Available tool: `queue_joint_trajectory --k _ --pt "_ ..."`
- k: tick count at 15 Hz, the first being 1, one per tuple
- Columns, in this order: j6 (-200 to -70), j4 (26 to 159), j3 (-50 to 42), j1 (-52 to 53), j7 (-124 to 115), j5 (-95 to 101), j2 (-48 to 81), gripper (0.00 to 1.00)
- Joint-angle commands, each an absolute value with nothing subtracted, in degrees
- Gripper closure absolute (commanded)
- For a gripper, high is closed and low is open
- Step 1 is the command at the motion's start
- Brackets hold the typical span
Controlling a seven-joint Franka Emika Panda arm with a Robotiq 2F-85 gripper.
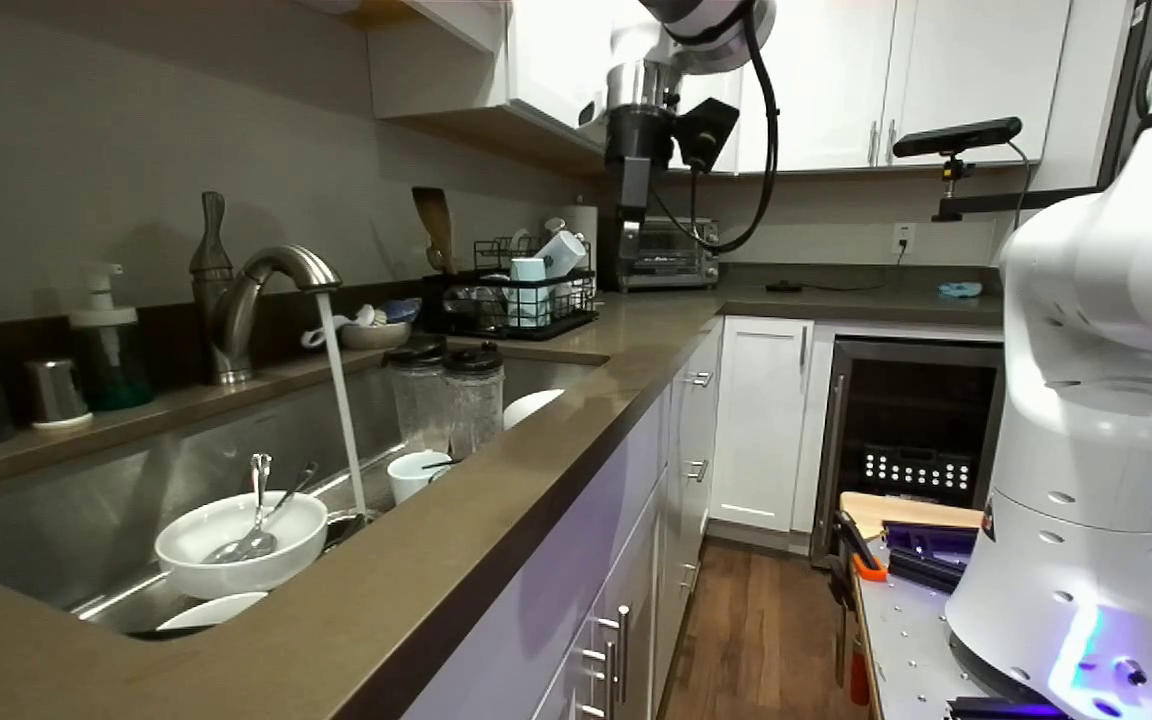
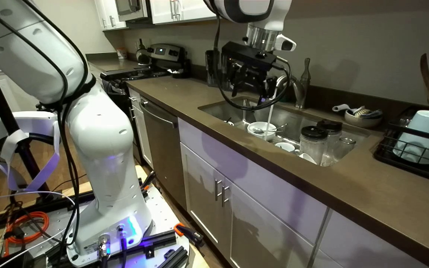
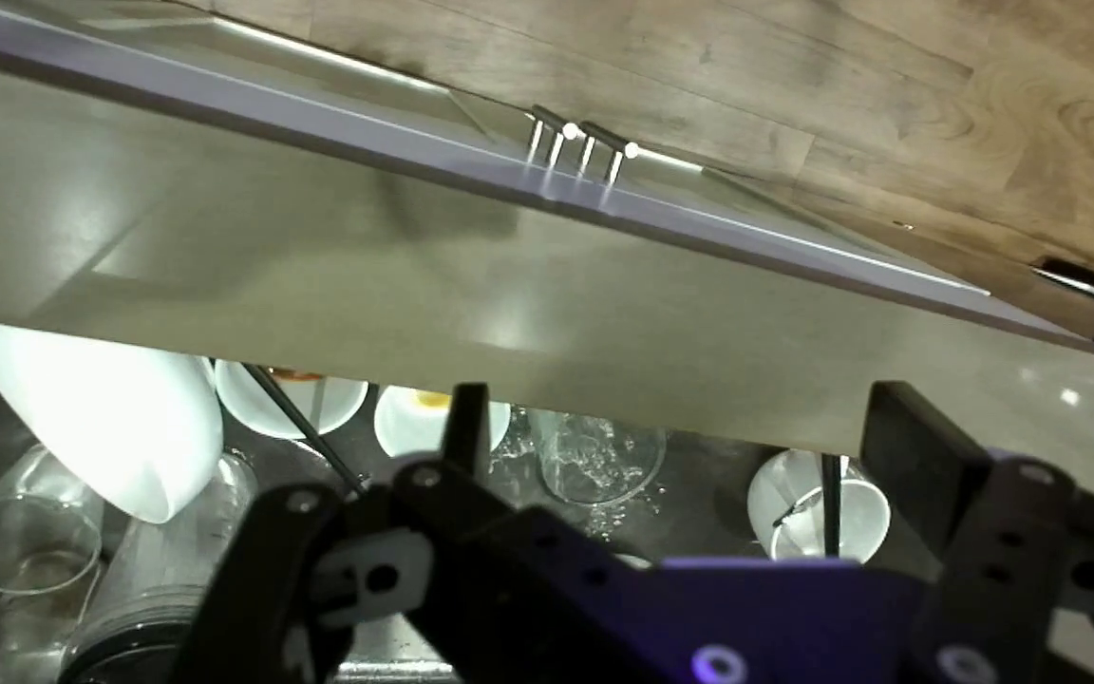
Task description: Turn the faucet down
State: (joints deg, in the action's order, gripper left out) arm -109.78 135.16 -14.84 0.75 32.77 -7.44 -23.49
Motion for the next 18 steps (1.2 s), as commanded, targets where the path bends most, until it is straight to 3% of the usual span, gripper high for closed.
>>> queue_joint_trajectory --k 1,13,18 --pt "-112.9 131.4 -11.6 0.9 28.5 -8.5 -19.2 0.0" --pt "-118.2 106.5 -7.0 -0.4 21.4 -8.3 0.0 0.0" --pt "-125.0 101.9 -6.2 -1.4 21.6 -10.0 4.9 0.0"
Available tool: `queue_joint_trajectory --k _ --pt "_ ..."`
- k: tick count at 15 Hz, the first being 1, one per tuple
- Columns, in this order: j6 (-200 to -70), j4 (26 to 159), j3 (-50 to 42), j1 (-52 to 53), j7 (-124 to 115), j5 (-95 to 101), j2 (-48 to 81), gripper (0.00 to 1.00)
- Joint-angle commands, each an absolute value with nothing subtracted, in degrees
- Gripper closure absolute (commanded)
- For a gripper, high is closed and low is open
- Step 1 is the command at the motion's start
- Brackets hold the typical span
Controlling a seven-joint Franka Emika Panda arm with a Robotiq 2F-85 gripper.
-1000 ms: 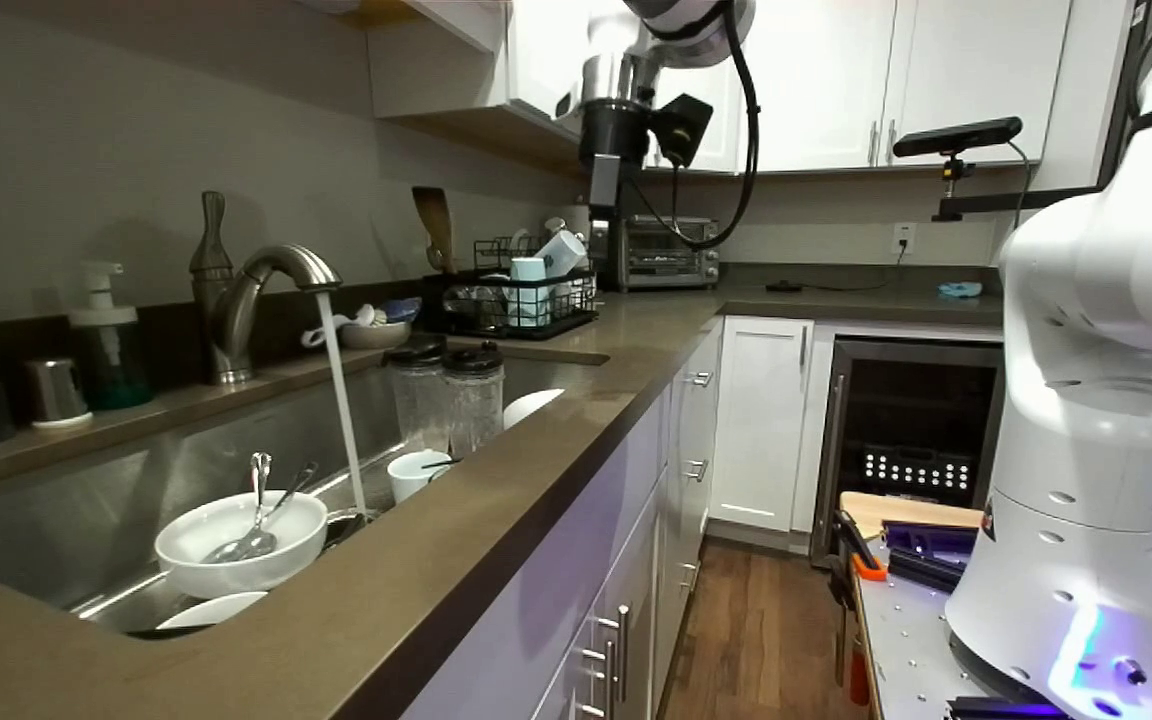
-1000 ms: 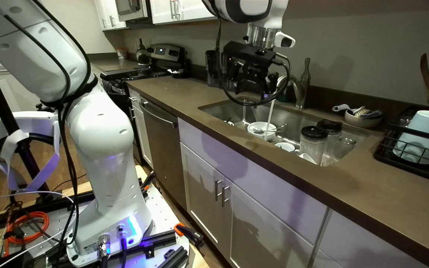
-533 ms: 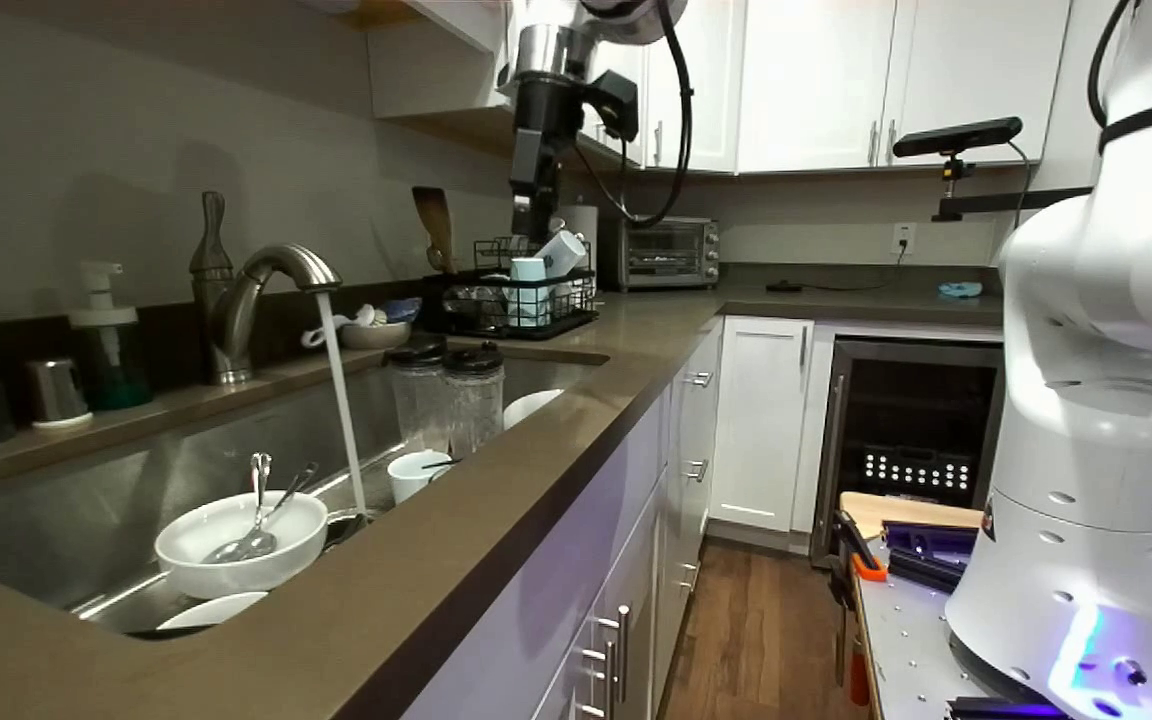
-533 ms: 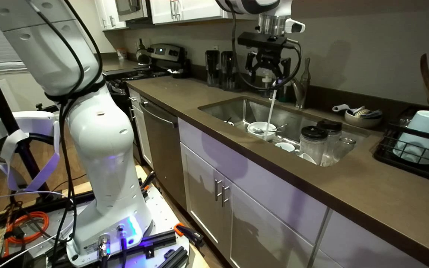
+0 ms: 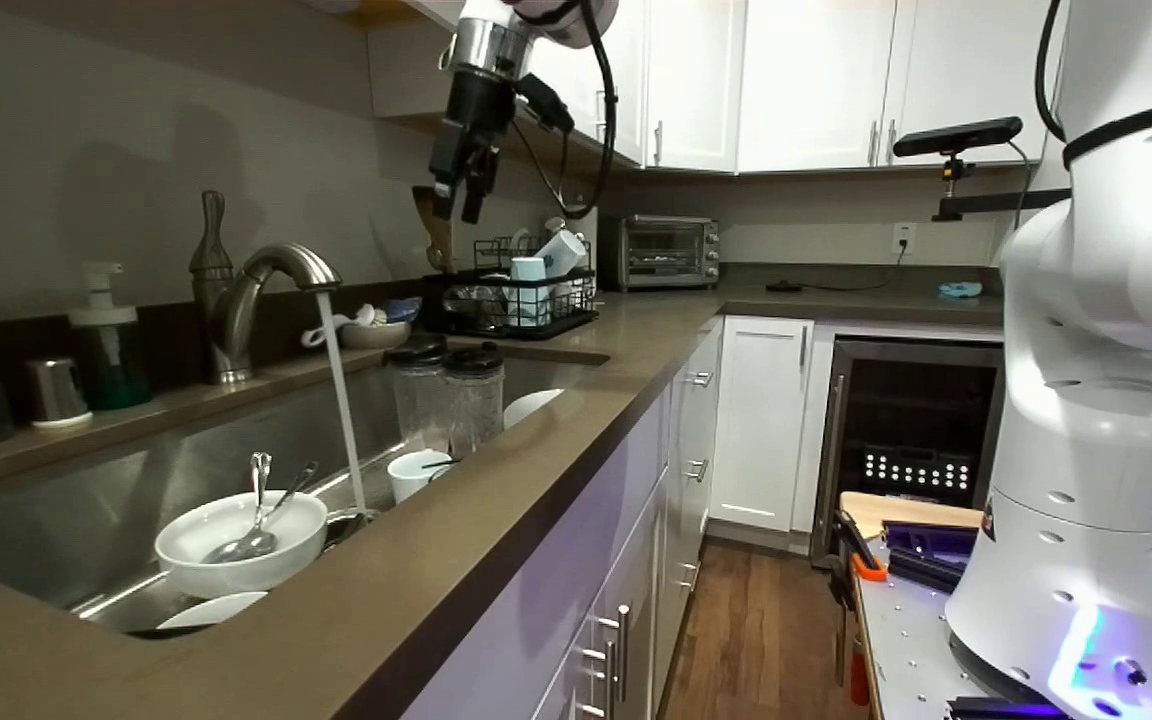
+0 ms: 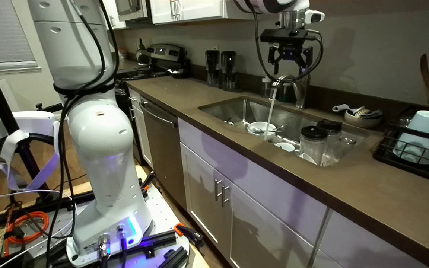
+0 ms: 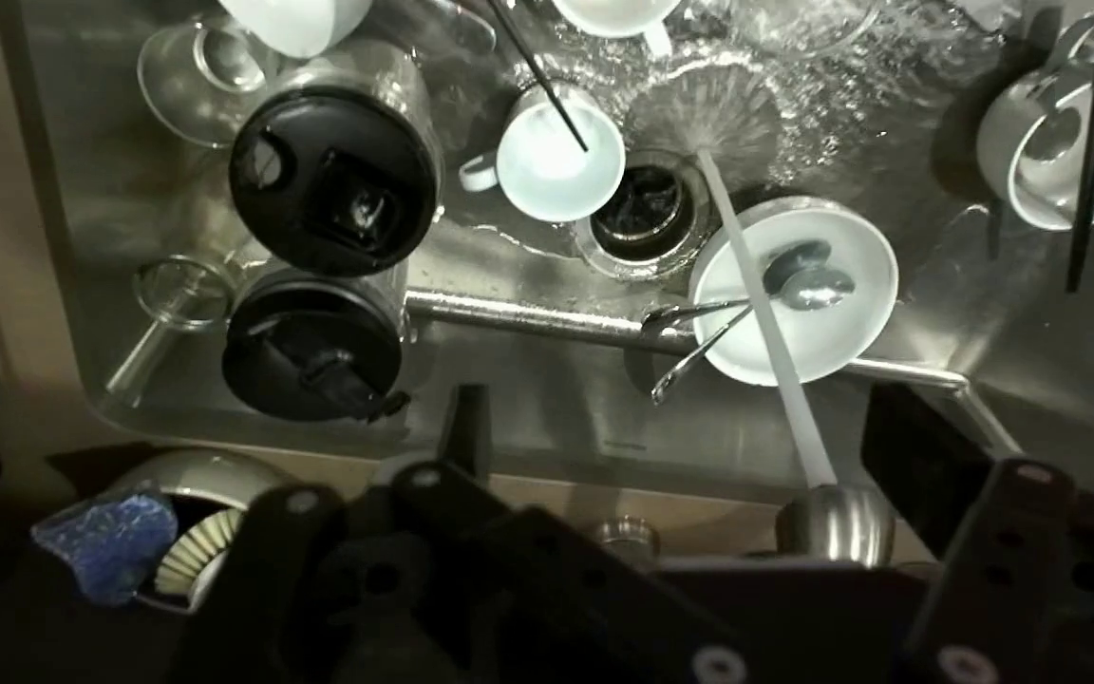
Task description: Turn the faucet down
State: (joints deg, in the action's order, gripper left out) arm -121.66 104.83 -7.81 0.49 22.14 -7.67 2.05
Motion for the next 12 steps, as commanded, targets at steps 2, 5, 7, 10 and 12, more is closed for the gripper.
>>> queue_joint_trajectory --k 2,5,7,10,12 --pt "-129.2 102.1 -5.8 -2.0 20.9 -11.2 5.7 0.0" --pt "-136.2 103.6 -5.1 -2.7 20.2 -13.0 6.1 0.0" --pt "-140.7 105.1 -4.6 -2.8 19.5 -13.3 6.1 0.0" --pt "-139.6 104.6 -4.1 -2.9 19.7 -11.6 6.4 0.0" --pt "-139.6 104.8 -3.9 -2.9 19.7 -11.6 6.5 0.0"
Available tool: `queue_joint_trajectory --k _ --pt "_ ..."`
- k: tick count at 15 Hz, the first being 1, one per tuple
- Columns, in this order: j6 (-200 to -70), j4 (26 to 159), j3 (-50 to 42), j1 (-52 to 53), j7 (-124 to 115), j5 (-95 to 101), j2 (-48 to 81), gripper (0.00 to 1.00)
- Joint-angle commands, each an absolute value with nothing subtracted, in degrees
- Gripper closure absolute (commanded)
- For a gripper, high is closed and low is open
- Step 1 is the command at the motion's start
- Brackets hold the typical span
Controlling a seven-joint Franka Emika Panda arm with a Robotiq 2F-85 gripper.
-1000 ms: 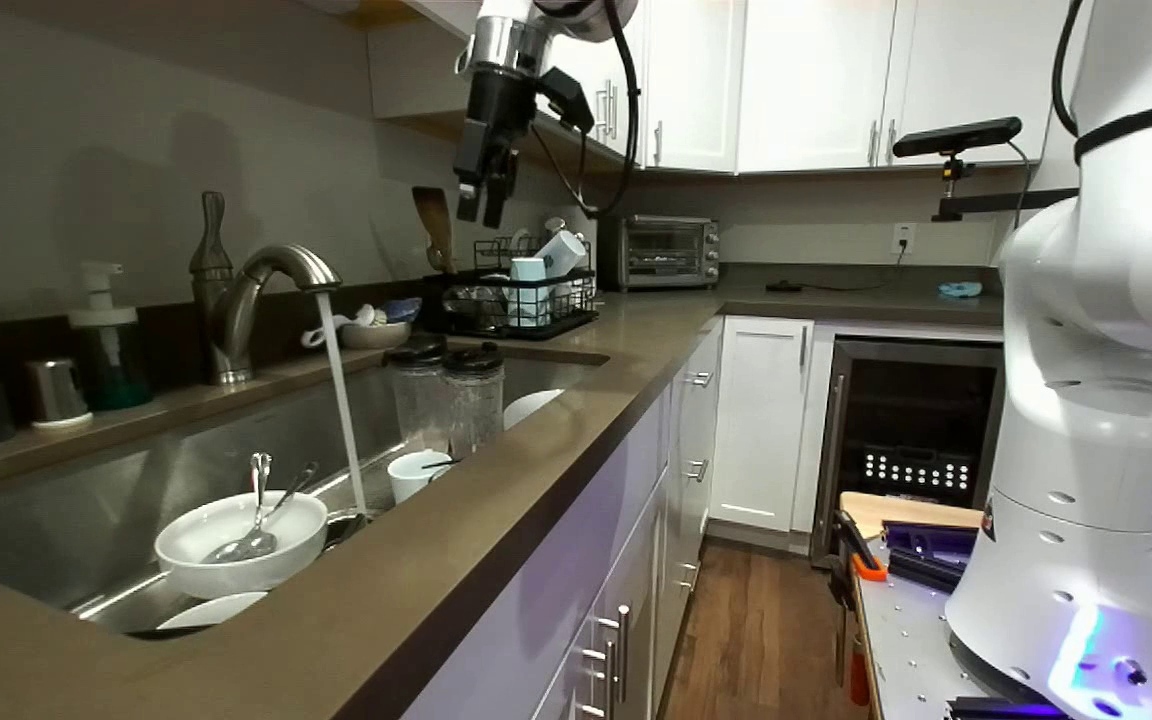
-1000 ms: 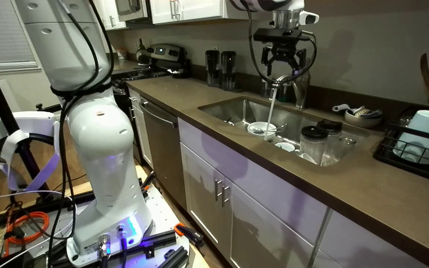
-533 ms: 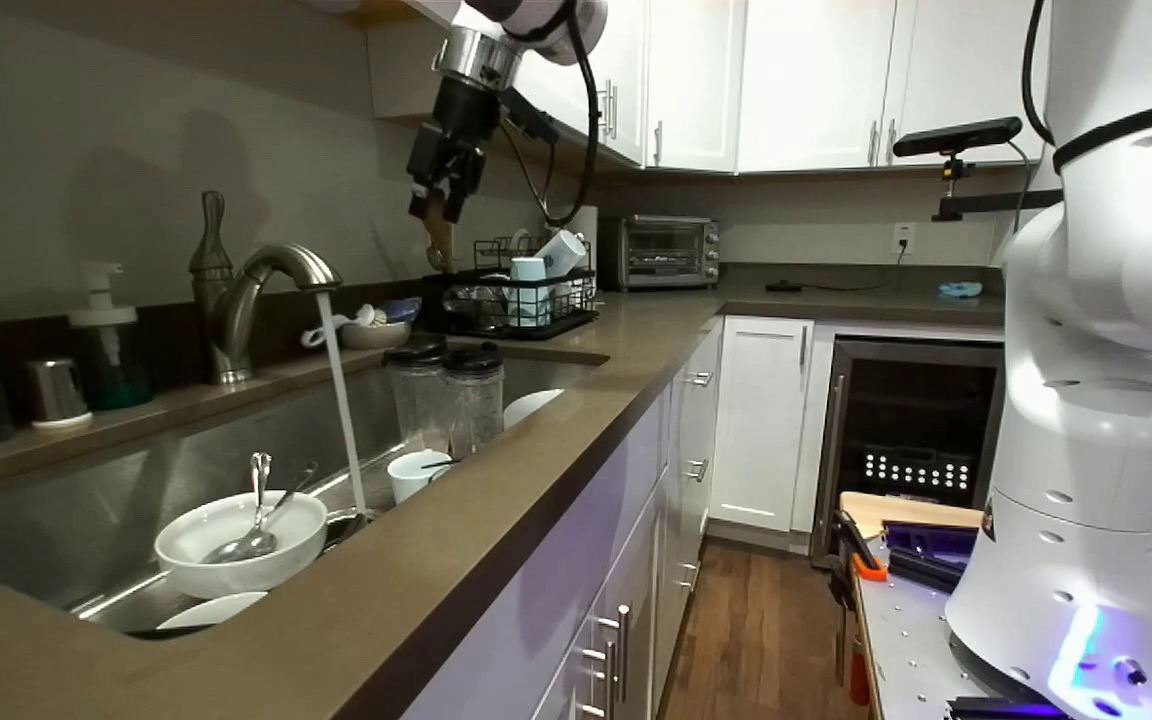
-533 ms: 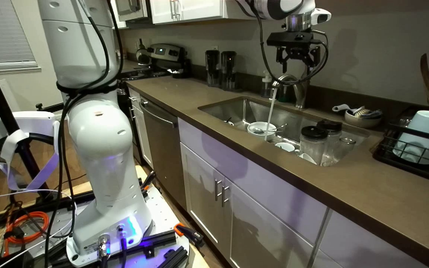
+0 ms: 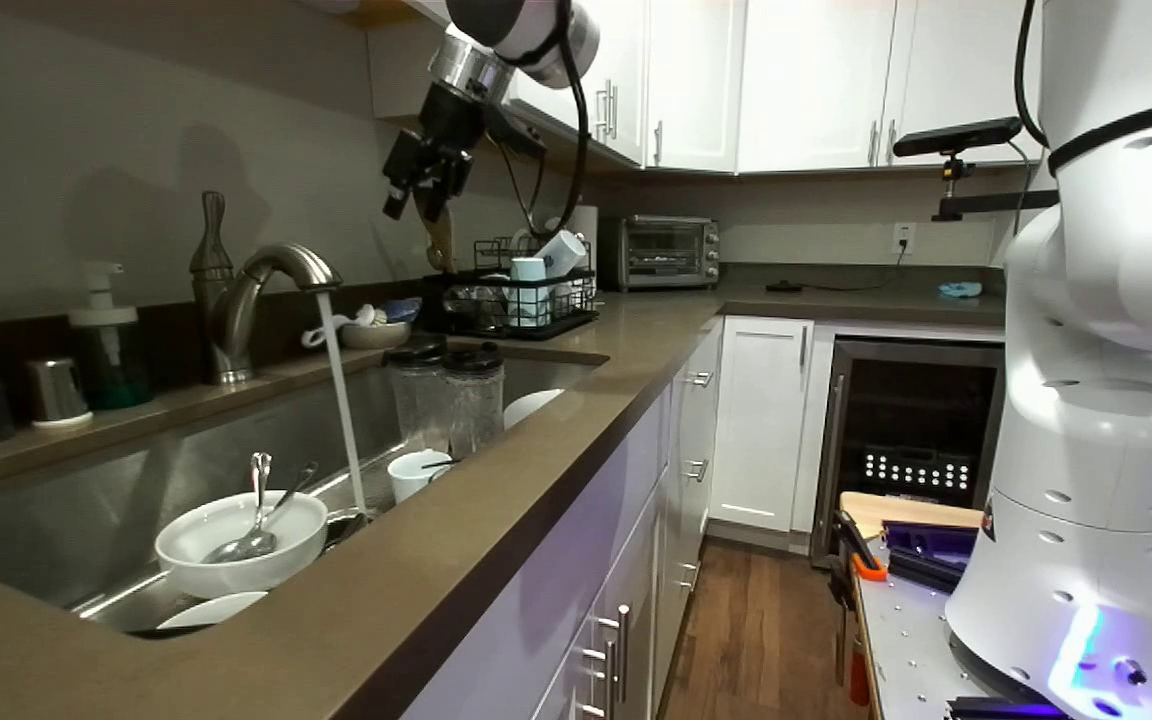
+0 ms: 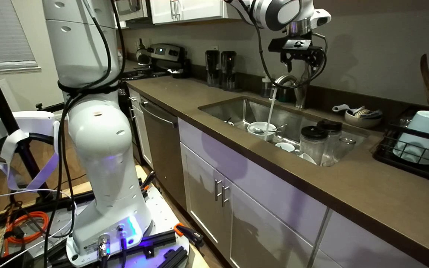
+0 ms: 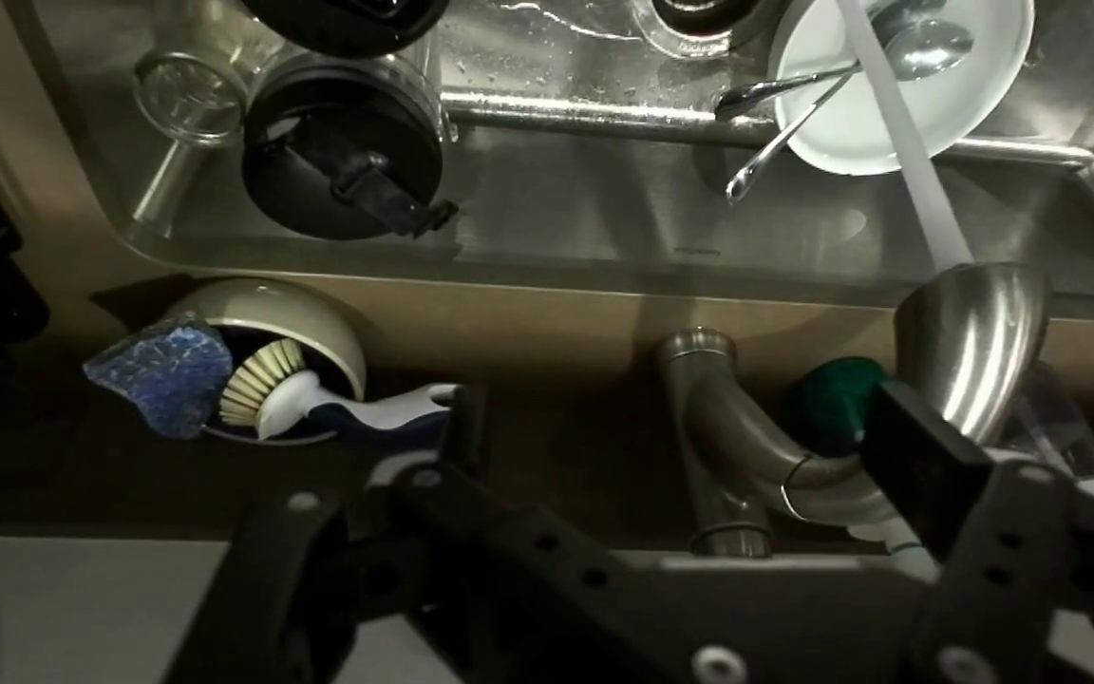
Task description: Turn the faucet down
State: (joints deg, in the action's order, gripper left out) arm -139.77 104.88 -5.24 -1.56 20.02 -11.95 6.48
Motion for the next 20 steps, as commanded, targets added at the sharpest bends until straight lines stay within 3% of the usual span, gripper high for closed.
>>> queue_joint_trajectory --k 1,7,18,20 --pt "-139.6 104.8 -3.8 -2.9 19.7 -11.6 6.5 0.0" --pt "-144.5 104.9 -3.0 -2.5 18.9 -12.1 7.6 0.0" --pt "-167.3 104.6 -2.0 -0.5 6.5 -4.8 14.1 0.0" --pt "-169.5 103.4 -2.5 -0.2 3.9 -2.3 15.3 0.11"
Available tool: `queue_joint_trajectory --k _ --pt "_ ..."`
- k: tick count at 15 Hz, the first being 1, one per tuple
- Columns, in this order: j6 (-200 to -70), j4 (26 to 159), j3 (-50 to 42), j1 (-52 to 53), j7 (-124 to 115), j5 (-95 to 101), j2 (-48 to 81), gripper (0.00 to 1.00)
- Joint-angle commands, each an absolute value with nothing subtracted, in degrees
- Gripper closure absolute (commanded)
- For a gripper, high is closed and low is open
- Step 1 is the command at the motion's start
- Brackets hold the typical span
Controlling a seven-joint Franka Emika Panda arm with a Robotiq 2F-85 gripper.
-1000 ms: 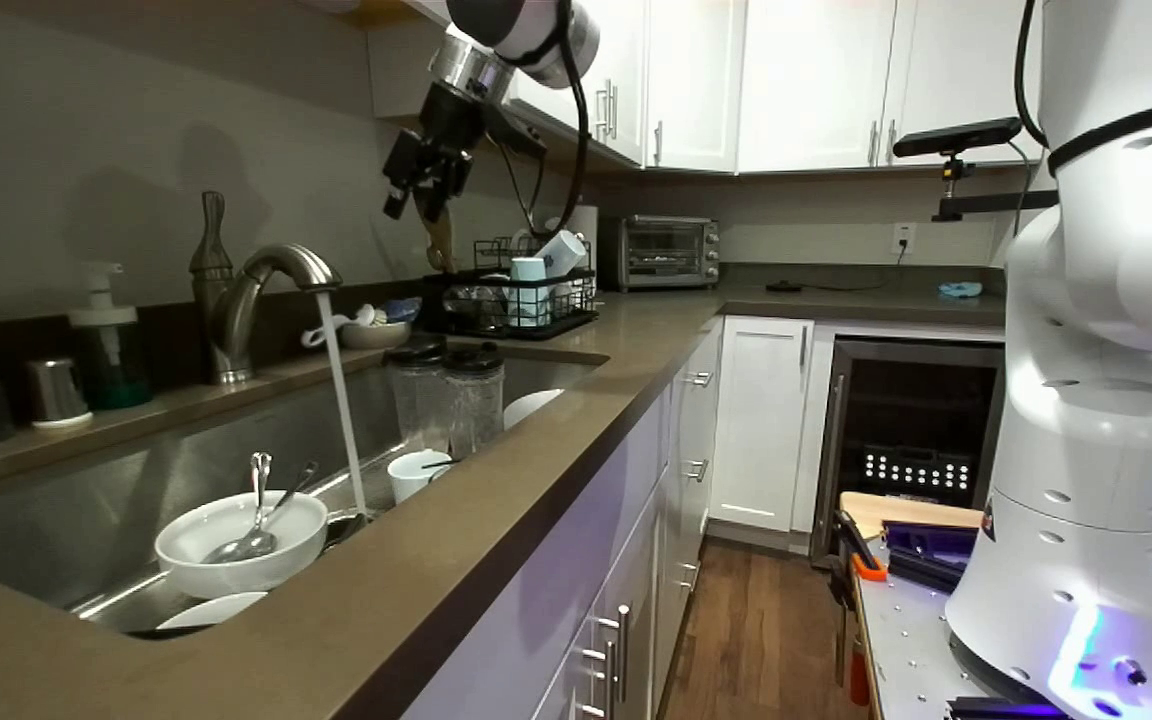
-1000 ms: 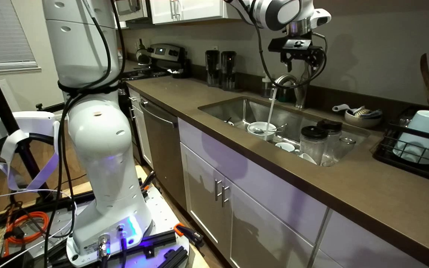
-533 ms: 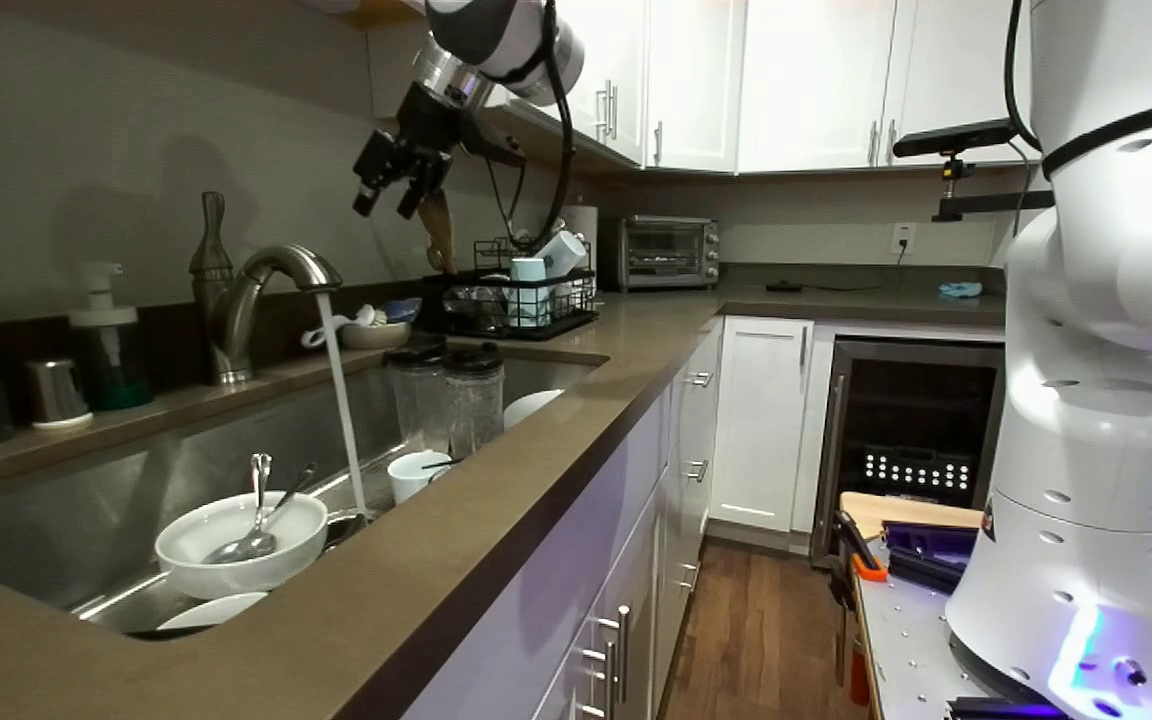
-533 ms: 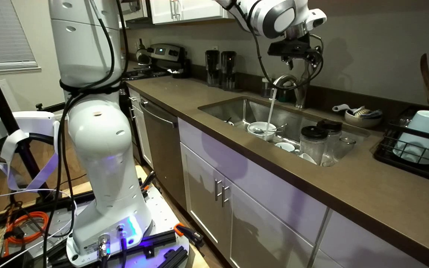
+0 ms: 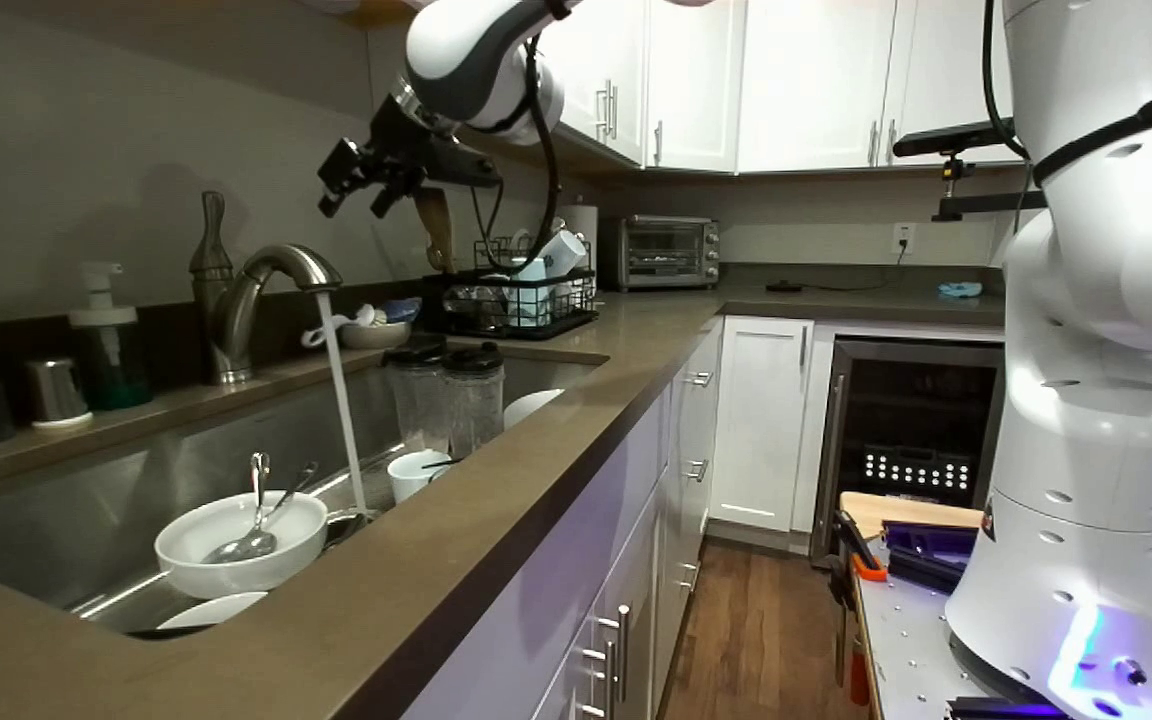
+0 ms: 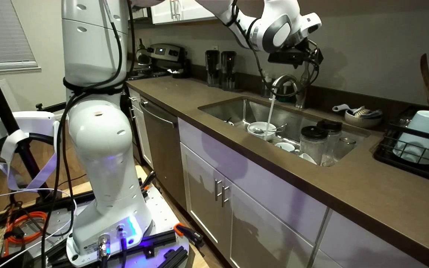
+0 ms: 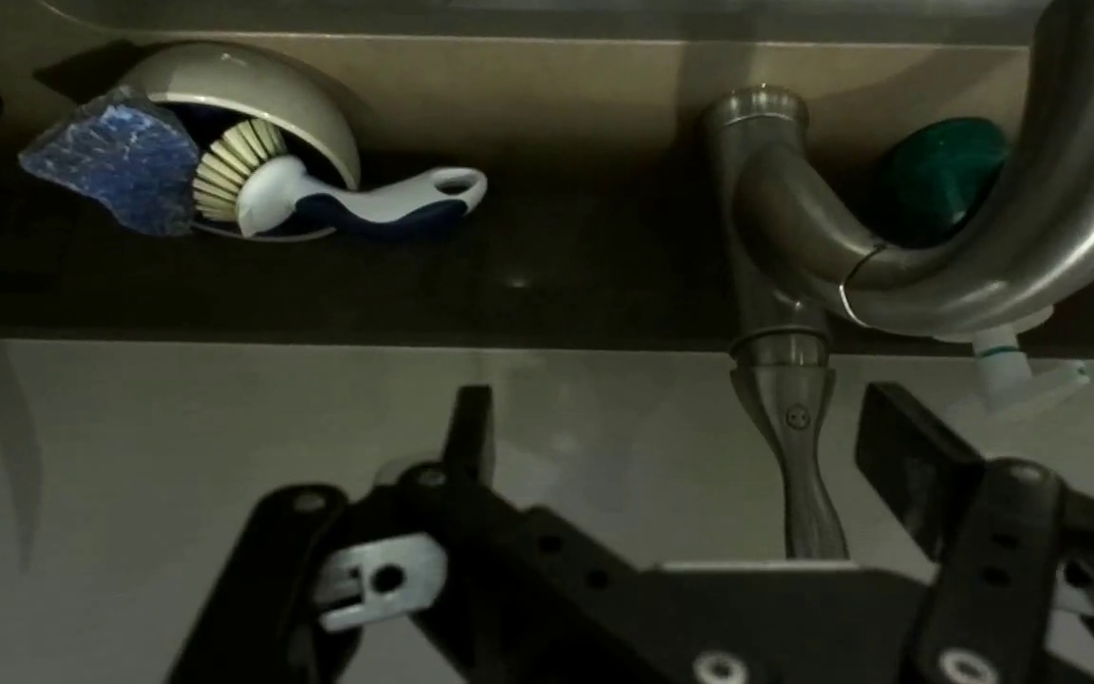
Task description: Turn the faucet down
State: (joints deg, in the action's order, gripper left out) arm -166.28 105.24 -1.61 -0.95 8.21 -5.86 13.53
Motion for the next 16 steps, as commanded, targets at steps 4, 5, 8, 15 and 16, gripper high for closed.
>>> queue_joint_trajectory --k 4,5,8,15,16 --pt "-169.5 99.2 -3.0 -0.2 2.0 -0.4 17.0 0.06" --pt "-169.3 97.8 -3.2 -0.2 1.9 -0.2 17.5 0.08" --pt "-168.8 93.0 -3.3 -0.1 1.9 0.4 19.7 0.19" --pt "-171.4 85.5 -3.2 0.7 0.7 -0.1 25.9 0.25" --pt "-171.6 84.5 -3.2 0.9 0.4 -0.1 26.7 0.28"
